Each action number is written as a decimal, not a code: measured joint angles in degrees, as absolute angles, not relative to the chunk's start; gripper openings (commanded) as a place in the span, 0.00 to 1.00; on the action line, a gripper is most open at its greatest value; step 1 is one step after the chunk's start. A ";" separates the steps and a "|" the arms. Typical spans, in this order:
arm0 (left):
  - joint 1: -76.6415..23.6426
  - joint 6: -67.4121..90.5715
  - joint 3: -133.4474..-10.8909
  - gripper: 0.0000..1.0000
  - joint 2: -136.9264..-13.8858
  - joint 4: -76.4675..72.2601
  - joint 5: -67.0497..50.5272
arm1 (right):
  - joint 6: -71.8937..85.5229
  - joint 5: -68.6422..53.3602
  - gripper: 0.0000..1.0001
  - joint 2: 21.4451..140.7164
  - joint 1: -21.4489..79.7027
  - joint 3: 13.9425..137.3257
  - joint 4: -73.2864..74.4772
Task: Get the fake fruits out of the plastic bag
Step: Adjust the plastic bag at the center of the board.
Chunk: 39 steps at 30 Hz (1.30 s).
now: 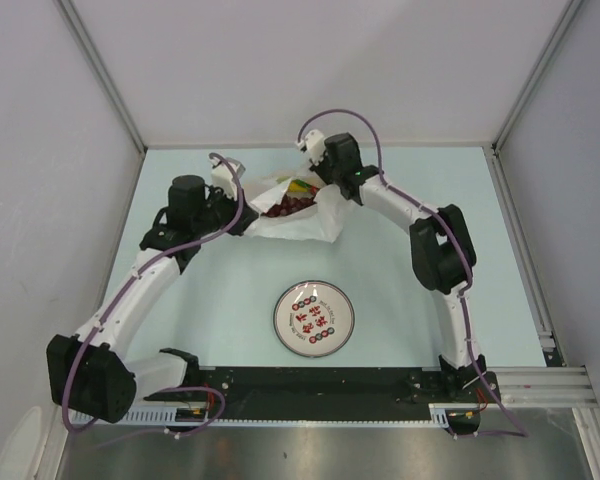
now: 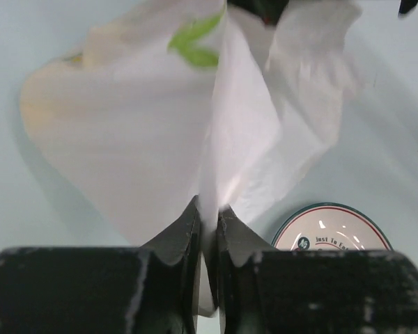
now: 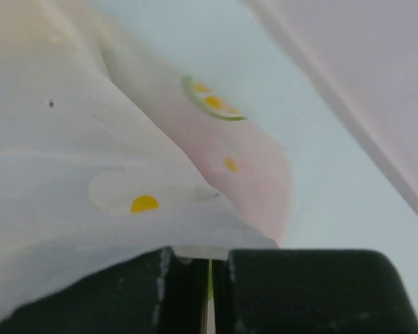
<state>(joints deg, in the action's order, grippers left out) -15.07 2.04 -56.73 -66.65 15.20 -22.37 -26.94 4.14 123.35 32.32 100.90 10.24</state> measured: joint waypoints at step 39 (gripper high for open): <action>-17.39 10.48 -60.88 0.00 -73.82 9.72 -21.21 | -19.09 -0.56 0.20 116.22 38.35 97.80 26.04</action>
